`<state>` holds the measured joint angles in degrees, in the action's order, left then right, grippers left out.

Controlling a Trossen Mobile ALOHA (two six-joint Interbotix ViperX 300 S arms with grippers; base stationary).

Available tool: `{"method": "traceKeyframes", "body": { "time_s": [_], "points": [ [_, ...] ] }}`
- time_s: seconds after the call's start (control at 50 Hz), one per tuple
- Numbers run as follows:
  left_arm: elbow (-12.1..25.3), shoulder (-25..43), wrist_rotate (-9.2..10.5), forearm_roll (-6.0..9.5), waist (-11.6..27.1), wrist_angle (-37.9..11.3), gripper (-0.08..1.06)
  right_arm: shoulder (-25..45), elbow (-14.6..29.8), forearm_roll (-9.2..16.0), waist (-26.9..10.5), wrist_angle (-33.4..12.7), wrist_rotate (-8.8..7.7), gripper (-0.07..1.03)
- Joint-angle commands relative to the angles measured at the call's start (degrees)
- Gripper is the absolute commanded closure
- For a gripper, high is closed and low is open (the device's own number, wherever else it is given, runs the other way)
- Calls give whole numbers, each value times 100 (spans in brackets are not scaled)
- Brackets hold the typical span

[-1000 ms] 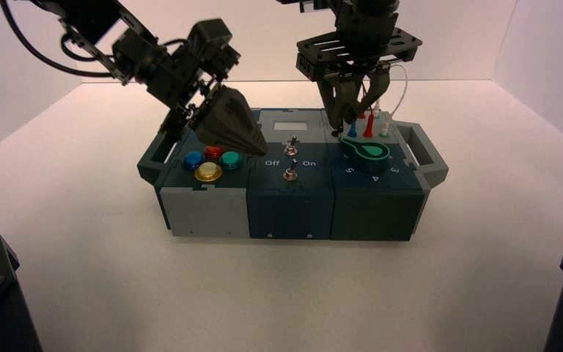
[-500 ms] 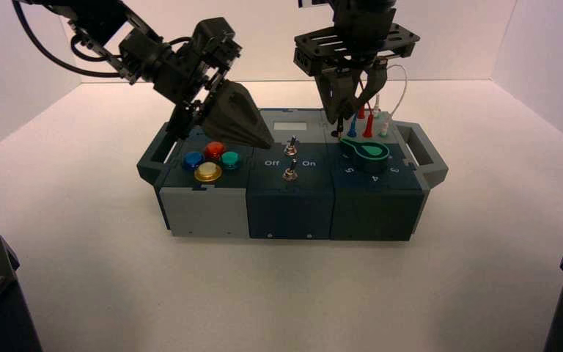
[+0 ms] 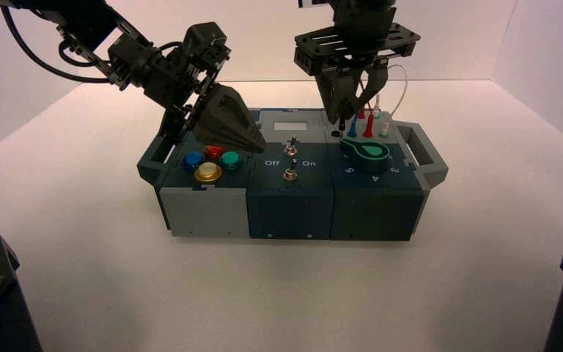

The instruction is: Insert the black wire.

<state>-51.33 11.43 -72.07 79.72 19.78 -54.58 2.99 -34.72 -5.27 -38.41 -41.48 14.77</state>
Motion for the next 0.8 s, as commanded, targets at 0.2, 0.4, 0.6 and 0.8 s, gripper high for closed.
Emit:
{"method": "traceKeyframes", "body": {
  "time_s": [0.2,0.4,0.6,0.8],
  "points": [
    [35,-211,-88,35,9,-79,101,-26,149,0,-35,-26,-18,99],
    [26,-281,-114,26,9,-79,101,-114,176,9,-62,-176,-18,99],
    [18,-299,-114,26,9,-114,101,-325,202,9,-88,-264,-18,99],
    [18,-325,-114,26,9,-149,101,-457,255,9,-88,-431,-26,99]
  ]
}}
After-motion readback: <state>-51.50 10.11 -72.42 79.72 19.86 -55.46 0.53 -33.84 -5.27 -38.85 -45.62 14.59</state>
